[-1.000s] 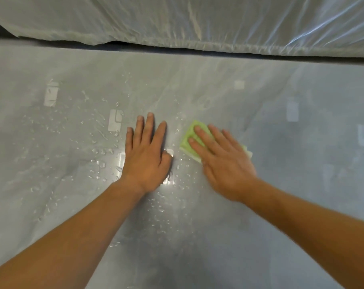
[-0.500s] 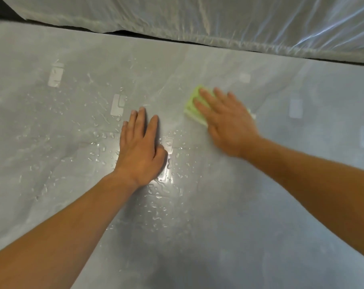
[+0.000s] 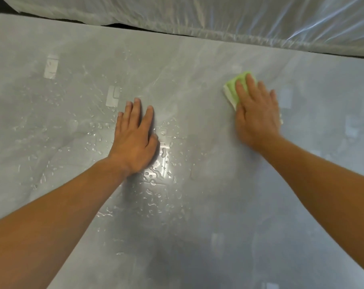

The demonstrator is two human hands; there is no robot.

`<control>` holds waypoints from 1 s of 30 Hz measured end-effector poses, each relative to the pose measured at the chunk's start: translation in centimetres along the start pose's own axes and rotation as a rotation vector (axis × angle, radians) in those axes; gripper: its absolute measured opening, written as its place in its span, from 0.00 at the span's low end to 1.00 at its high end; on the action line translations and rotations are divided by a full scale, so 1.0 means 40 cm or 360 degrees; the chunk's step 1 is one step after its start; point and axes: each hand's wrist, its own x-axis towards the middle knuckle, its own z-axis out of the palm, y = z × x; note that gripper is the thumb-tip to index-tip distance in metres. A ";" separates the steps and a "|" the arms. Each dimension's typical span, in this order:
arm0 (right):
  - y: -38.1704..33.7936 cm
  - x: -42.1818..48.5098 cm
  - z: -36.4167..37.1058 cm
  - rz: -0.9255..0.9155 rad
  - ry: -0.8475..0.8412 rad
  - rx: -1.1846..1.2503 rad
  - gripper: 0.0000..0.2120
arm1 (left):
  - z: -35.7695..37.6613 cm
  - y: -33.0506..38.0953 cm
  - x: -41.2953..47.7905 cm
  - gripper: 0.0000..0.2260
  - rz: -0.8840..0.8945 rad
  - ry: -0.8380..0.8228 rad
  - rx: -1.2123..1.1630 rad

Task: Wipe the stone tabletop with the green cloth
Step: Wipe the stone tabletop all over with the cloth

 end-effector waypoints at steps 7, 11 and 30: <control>-0.243 -0.284 0.100 -0.0452 -0.0048 -0.0031 0.29 | -0.002 -0.007 0.002 0.31 0.0030 -0.0021 -0.0006; -0.147 -0.240 0.069 -0.0417 -0.0039 -0.0111 0.30 | -0.014 -0.022 -0.024 0.28 0.0099 0.0020 0.0106; -0.380 -0.120 0.101 0.0106 0.0041 0.0079 0.30 | 0.010 -0.070 -0.145 0.31 0.0124 -0.0093 0.0102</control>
